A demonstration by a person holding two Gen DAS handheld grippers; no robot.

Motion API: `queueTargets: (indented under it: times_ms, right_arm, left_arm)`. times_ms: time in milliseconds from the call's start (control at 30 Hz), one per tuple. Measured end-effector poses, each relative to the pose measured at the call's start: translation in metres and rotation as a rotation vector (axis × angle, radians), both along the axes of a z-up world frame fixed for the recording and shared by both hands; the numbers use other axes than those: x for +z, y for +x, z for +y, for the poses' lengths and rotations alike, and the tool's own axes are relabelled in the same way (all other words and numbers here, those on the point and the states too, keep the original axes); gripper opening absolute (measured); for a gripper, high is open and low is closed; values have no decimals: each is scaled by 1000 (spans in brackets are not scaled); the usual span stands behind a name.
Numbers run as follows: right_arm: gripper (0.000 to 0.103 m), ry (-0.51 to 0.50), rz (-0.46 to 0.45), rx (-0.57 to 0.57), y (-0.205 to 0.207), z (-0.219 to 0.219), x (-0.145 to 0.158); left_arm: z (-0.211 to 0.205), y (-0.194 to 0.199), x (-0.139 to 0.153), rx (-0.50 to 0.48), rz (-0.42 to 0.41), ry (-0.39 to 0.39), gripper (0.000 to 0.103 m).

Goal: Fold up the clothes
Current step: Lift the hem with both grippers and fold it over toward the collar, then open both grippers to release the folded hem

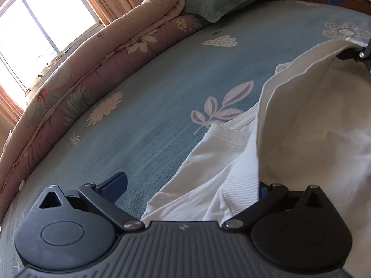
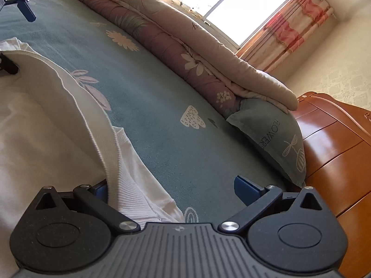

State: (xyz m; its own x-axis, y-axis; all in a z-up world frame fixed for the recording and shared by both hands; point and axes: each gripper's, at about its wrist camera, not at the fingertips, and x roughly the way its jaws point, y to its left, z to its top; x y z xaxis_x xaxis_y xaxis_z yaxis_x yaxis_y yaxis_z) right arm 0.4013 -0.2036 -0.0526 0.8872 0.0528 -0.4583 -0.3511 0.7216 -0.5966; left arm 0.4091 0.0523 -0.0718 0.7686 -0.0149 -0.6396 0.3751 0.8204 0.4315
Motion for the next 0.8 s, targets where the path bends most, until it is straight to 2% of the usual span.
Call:
queueTargets:
  times_ms: [200,267,300,400,500,633,733,800]
  right_arm:
    - [103,51,1,69,-29,-17,14]
    - [103,73,-9,66,-23,-20,20]
    - [103,87,-17,54,-17,-21,24]
    - [103,140,-72,-35,4,-25,37]
    - [103,234,-56,-52,8,-32,51]
    - [103,351,98,108,-21,-47,52]
    - [103,408,244,195,-44,-53,40]
    - [103,446,318,218,-54,-53,31]
  left_arm:
    - [23,-22,36,-42,17,-165,102]
    - [31,-15,43,-12,14,-209,102]
    - [33,-8,45,27,0,-204,102]
    - [39,8,54,141,-42,-222,102]
    - [47,-2,67,114,-37,-354,102]
    - [48,-36,60,-19,128,-467,102]
    - [43,-61,39,-60,267,-492,102]
    - [41,-70,25,-68,330,-513,102]
